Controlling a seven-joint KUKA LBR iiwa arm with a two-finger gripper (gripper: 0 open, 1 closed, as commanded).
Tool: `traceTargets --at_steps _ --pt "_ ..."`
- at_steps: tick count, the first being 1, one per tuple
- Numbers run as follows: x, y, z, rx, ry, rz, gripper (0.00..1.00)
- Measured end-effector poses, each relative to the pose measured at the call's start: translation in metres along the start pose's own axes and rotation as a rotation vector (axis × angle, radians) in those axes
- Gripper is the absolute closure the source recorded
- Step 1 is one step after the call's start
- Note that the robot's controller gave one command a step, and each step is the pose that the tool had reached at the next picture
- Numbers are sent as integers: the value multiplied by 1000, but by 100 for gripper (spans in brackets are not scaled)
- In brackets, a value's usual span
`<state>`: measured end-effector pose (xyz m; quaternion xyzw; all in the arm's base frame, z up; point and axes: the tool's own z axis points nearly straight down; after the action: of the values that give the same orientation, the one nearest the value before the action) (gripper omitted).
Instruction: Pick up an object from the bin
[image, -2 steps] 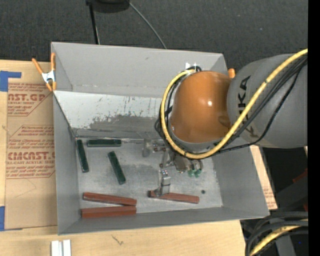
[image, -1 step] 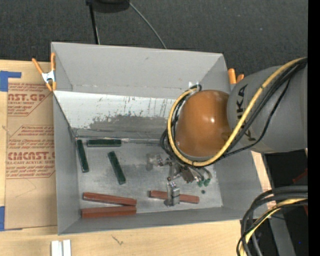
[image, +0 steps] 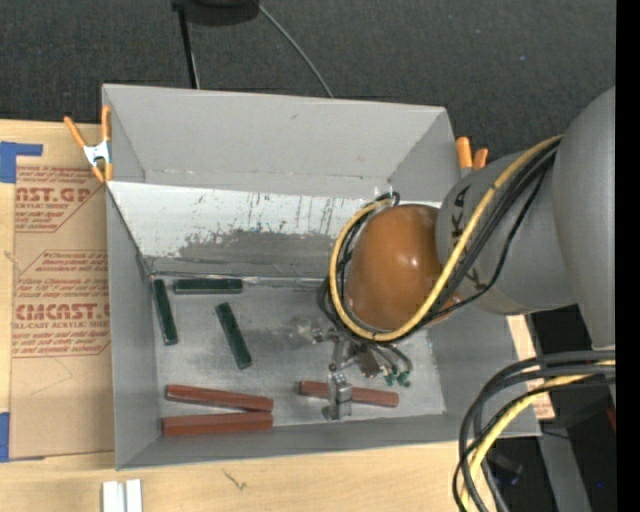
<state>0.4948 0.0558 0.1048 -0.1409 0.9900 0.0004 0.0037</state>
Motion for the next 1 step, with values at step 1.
traceTargets --at_steps 1 --pt "11 -14 35 -1 7 120 100"
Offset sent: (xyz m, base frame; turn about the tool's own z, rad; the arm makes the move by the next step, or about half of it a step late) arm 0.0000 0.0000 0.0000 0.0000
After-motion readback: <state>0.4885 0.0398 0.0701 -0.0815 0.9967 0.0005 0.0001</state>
